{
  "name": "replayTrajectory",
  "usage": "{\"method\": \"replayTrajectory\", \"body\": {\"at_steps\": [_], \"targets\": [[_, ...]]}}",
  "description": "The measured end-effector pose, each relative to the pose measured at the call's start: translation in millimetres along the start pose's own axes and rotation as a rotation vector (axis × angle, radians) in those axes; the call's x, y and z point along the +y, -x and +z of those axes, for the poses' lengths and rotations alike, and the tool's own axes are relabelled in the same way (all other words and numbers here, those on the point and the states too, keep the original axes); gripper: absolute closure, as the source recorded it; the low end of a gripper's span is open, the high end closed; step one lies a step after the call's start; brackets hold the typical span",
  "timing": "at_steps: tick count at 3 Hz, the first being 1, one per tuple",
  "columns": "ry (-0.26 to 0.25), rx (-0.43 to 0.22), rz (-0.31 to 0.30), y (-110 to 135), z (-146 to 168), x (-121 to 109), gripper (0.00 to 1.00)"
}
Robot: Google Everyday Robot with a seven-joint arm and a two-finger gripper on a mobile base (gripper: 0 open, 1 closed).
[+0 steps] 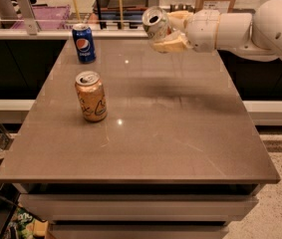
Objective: Place 7up can upright
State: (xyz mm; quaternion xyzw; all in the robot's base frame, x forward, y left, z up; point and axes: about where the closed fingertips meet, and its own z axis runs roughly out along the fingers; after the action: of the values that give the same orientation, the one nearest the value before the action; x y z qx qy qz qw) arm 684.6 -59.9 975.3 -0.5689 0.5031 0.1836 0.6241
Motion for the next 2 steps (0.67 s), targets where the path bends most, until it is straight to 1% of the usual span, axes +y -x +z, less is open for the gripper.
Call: {"method": "replayTrajectory", "body": {"at_steps": [1,2], "targets": [[0.019,-0.017,0.053,2,-8,10,1.0],[0.051,-0.02,0.111,2,-11,20,1.0]]}}
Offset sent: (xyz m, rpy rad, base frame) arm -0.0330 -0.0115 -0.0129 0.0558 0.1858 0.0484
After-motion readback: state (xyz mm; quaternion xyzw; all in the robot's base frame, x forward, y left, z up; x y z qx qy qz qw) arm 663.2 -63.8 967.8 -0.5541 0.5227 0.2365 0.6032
